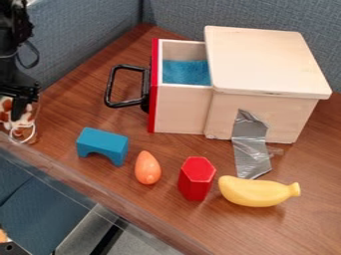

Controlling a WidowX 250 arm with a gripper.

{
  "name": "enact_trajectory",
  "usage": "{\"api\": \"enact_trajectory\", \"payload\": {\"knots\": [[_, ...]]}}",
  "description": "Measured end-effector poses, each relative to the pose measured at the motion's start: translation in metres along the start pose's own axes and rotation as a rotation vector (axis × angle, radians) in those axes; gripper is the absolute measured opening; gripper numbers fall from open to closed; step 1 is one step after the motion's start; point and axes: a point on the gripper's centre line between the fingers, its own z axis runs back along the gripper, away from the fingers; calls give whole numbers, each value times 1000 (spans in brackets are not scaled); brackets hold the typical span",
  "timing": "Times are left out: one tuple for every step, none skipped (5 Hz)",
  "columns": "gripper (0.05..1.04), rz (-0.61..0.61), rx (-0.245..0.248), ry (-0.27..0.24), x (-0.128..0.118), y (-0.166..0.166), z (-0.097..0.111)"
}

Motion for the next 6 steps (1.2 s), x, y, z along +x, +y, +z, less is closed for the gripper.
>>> {"api": "enact_trajectory", "payload": {"knots": [[1000, -45, -81, 14, 2, -14, 1], [1000, -151, -149, 20, -1, -46, 4], [999, -188, -187, 23, -5, -63, 8], [999, -224, -219, 37, -9, -73, 11], [999, -249, -235, 32, -9, -73, 18], [999, -277, -255, 17, -6, -75, 32]]}}
